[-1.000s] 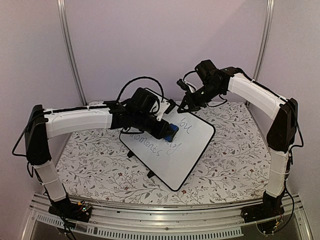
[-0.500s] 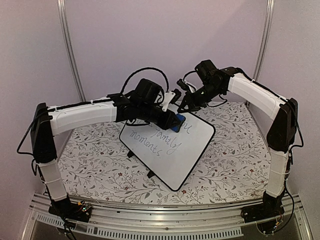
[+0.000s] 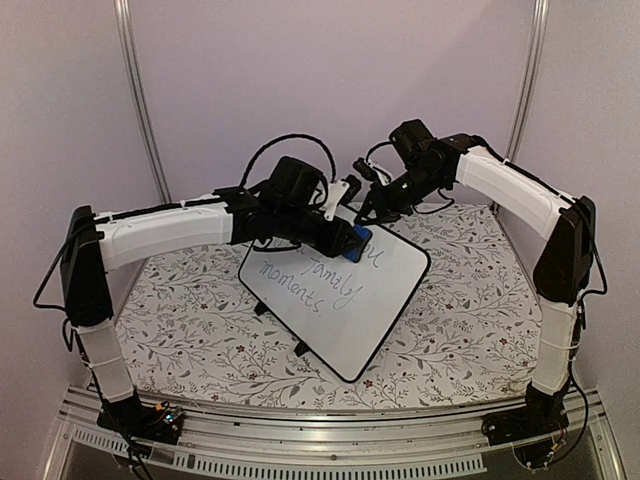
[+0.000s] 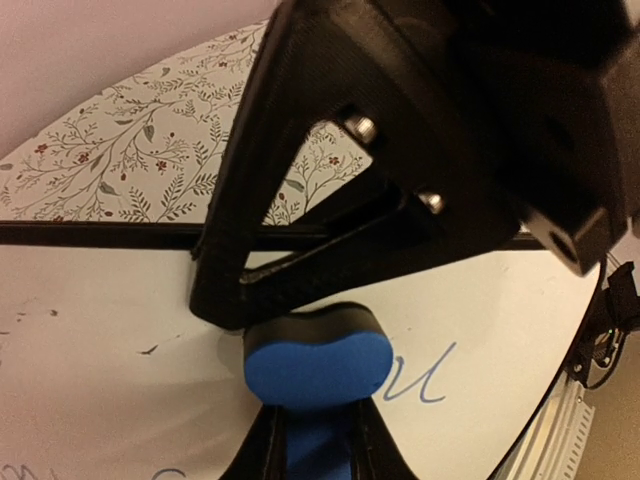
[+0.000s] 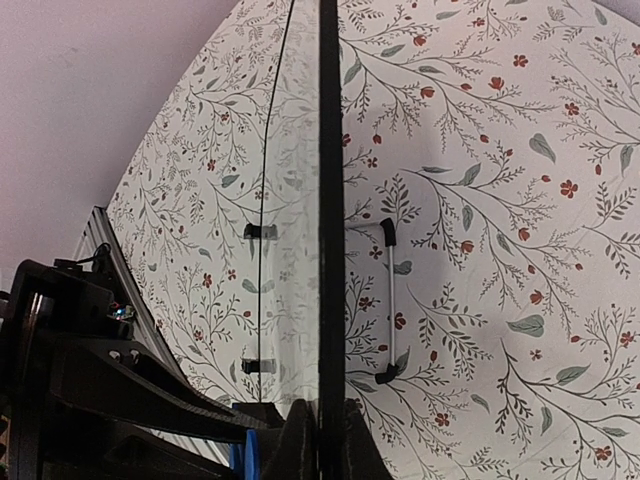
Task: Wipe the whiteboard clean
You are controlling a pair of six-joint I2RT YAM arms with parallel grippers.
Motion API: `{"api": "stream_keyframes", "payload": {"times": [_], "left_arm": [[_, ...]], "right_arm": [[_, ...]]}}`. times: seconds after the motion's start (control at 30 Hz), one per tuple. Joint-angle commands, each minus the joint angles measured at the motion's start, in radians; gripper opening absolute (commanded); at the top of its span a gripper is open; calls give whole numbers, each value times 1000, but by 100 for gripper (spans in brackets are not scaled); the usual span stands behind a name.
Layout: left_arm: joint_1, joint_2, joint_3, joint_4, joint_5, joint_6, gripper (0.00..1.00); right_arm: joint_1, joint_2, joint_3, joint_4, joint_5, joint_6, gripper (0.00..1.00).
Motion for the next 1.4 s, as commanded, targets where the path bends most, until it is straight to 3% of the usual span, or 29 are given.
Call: {"api": "stream_keyframes", "payload": {"times": [0.0,0.47,0.97,1.37], "left_arm": [[4,2,-124,21,-40,-50,0],[-21,-87,-333,105,-33,-103,0],[-61,-79,-256,124,-69,-89,0],[-59,18,-52,83,-98,-56,0]], "right_arm": [[71,-2,3,-31,-10,-83,0],[71,-11,-7,-30,-4,-83,0],[71,-5,-7,-31,-8,-83,0],[71,-10,-7,-31,-7,-83,0]]}}
